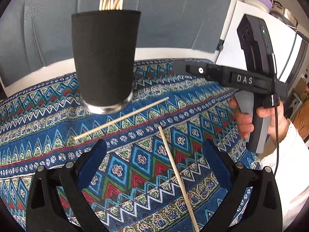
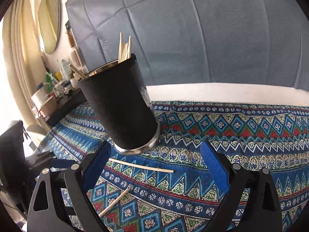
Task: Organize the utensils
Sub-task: 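Move the left tool back to the last chopsticks while the right tool returns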
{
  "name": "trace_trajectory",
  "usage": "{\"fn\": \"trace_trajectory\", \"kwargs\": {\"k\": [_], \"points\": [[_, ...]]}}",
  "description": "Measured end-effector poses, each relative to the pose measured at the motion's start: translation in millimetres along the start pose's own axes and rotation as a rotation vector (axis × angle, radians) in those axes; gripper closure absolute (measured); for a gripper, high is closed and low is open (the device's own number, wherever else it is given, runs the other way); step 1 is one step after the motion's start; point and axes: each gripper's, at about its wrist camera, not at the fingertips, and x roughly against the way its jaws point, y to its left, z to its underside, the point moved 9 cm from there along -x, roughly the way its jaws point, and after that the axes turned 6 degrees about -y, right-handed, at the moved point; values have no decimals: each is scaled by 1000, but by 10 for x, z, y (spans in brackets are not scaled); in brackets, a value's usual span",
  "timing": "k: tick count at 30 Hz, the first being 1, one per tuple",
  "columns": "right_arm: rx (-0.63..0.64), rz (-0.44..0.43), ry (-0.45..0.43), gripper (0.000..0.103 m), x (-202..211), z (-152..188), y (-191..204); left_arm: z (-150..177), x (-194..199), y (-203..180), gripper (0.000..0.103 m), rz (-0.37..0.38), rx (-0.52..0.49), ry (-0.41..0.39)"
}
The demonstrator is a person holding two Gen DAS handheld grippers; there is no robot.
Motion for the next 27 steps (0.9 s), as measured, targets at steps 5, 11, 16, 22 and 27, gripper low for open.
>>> {"fn": "trace_trajectory", "kwargs": {"k": [5, 11, 16, 22, 27], "points": [[-6, -7, 34, 14, -48, 147, -80, 303, -208, -109, 6, -91, -50, 104], [1, -8, 71, 14, -120, 287, -155, 396, -280, -50, 22, -180, -67, 114], [28, -28, 96, 14, -176, 336, -105, 361, -219, 62, 48, -196, -56, 93], [104, -59, 142, 14, -291, 365, 74, 321, -128, 291, 93, -192, -57, 98], [178, -87, 183, 14, -411, 414, 284, 332, -19, 515, 97, -211, -44, 111]]}}
